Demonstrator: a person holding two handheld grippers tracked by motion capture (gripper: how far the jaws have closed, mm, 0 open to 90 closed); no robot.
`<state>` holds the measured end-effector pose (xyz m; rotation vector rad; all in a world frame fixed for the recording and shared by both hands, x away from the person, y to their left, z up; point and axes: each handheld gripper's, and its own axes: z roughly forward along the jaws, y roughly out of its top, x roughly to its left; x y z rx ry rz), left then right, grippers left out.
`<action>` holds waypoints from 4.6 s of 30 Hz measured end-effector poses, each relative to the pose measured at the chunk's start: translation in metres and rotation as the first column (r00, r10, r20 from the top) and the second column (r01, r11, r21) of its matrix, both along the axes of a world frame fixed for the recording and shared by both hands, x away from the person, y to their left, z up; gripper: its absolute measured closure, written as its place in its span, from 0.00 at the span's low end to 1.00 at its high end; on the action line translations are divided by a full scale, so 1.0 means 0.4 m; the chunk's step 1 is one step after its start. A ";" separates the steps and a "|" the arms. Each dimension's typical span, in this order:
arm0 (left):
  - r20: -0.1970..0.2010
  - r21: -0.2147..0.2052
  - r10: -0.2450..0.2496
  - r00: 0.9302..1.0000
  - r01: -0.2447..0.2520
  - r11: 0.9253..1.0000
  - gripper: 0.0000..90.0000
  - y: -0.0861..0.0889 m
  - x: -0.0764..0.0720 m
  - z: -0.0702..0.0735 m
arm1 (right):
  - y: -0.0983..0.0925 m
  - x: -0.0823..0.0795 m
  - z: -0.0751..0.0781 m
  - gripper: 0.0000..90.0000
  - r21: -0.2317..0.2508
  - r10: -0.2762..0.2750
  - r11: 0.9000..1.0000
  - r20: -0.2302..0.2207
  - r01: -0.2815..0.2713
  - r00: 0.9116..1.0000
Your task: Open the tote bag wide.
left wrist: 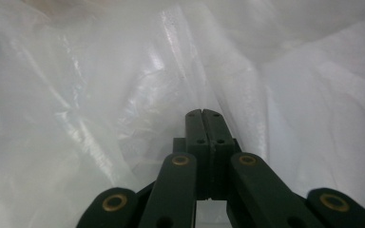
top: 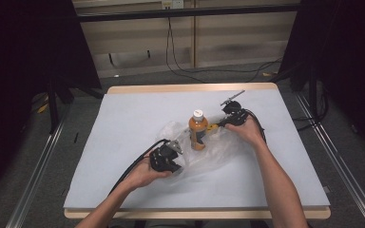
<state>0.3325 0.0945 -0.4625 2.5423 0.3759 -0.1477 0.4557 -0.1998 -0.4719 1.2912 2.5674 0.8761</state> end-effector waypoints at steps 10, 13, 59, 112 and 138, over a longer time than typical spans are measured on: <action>-0.001 0.021 -0.048 0.999 0.048 0.999 1.00 0.010 -0.025 0.006 | 0.002 0.014 -0.002 1.00 -0.091 -0.132 0.986 0.095 0.140 0.987; -0.023 -0.040 -0.005 1.000 0.004 0.999 1.00 0.017 -0.015 0.001 | -0.007 0.010 -0.001 1.00 -0.045 -0.115 0.992 0.060 0.117 0.992; 0.072 0.017 0.174 0.982 -0.175 0.984 1.00 -0.024 0.201 0.035 | 0.071 -0.191 0.052 1.00 0.107 0.222 0.967 0.085 -0.231 0.971; 0.079 -0.216 0.361 0.929 -0.337 0.916 1.00 0.076 0.211 -0.021 | -0.056 -0.305 -0.006 1.00 0.091 0.103 0.989 0.118 -0.114 0.988; 0.143 -0.478 0.374 0.916 -0.267 0.837 0.41 0.201 0.017 0.110 | -0.107 -0.434 0.110 0.22 0.336 -0.097 0.941 0.356 -0.031 0.929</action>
